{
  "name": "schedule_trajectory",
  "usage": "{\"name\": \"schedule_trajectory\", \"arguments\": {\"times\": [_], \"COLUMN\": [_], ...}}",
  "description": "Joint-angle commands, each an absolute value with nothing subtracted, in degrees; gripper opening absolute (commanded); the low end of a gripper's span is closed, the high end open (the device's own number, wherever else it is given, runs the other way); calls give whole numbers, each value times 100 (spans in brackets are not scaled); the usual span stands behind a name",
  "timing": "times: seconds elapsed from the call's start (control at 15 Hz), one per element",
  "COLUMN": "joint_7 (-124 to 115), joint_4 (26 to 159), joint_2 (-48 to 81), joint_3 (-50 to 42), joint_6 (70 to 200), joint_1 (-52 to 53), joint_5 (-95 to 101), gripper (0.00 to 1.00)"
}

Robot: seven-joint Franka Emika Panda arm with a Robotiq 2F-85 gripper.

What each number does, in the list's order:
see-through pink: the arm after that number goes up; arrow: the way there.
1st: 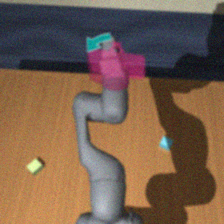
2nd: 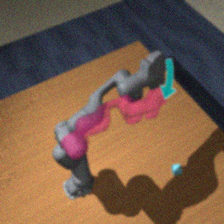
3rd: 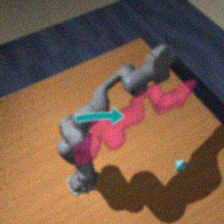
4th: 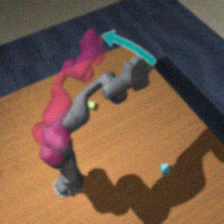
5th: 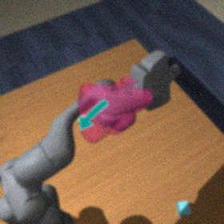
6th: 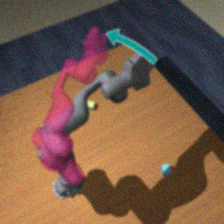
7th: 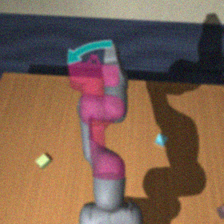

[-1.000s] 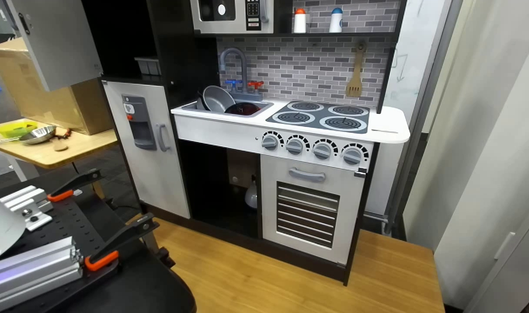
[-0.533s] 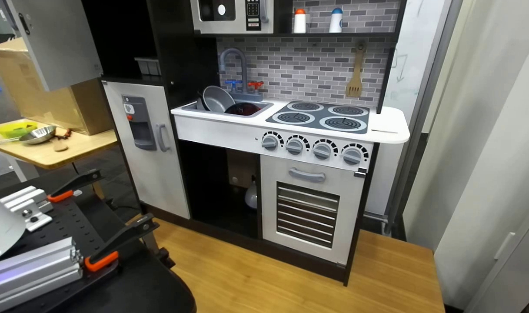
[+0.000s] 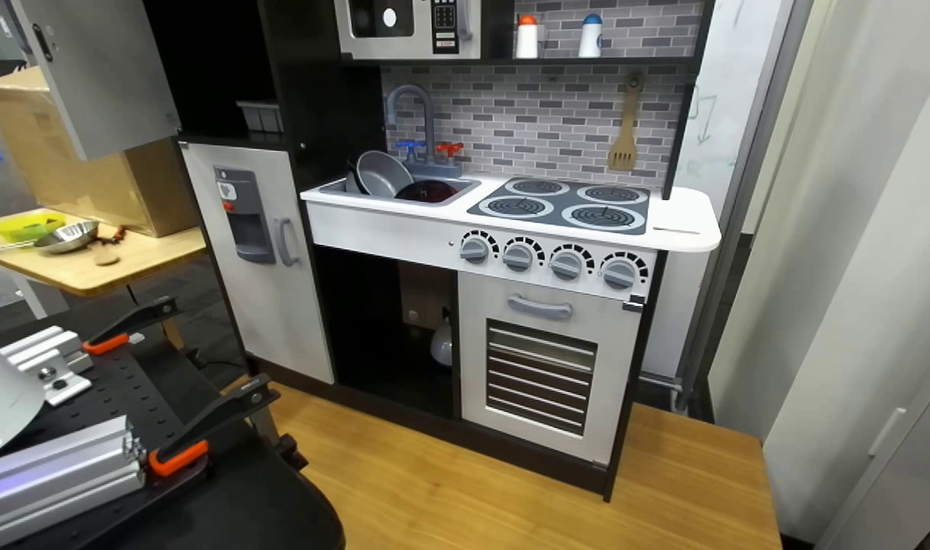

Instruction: Open the microwave door

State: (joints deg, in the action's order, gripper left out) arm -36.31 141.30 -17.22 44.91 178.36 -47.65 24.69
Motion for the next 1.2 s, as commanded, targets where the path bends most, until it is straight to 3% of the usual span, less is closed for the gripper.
{"name": "schedule_trajectory", "arguments": {"times": [0.0, 0.93, 1.07, 1.13], "joint_7": [-3708, -3642, -3659, -3658], "joint_4": [13932, 14035, 14012, 14006], "joint_2": [-1535, -1581, -1575, -1567], "joint_3": [4833, 4809, 4834, 4841], "joint_6": [17829, 17745, 17742, 17745], "joint_1": [-5216, -5132, -5161, -5166], "joint_5": [2631, 2467, 2473, 2478], "gripper": [100, 98, 73, 68]}}
